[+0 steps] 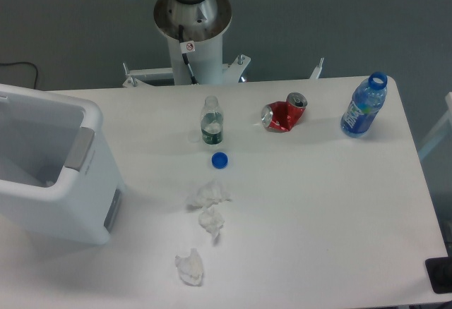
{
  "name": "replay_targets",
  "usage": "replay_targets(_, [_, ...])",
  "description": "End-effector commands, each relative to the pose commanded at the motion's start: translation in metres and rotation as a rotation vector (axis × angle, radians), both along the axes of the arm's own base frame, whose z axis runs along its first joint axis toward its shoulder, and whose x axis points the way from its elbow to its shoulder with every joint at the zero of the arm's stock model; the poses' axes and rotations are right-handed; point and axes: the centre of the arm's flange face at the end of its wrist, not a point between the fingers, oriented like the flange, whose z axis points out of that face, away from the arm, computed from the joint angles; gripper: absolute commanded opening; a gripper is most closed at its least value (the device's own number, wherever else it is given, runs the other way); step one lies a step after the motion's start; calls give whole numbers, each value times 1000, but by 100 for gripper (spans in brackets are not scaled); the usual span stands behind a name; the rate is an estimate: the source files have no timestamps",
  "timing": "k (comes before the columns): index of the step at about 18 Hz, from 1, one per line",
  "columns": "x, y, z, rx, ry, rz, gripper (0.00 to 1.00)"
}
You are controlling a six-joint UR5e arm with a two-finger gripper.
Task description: Close the trash can
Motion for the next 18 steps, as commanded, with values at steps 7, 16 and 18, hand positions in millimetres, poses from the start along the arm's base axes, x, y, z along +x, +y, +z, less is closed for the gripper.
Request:
replay_targets(7, [37, 3, 3, 6, 10, -99, 3])
replay_targets(16, [53, 61, -16, -54, -27, -200, 2])
replay_targets(18, [56, 73, -19, -65, -32, -214, 2])
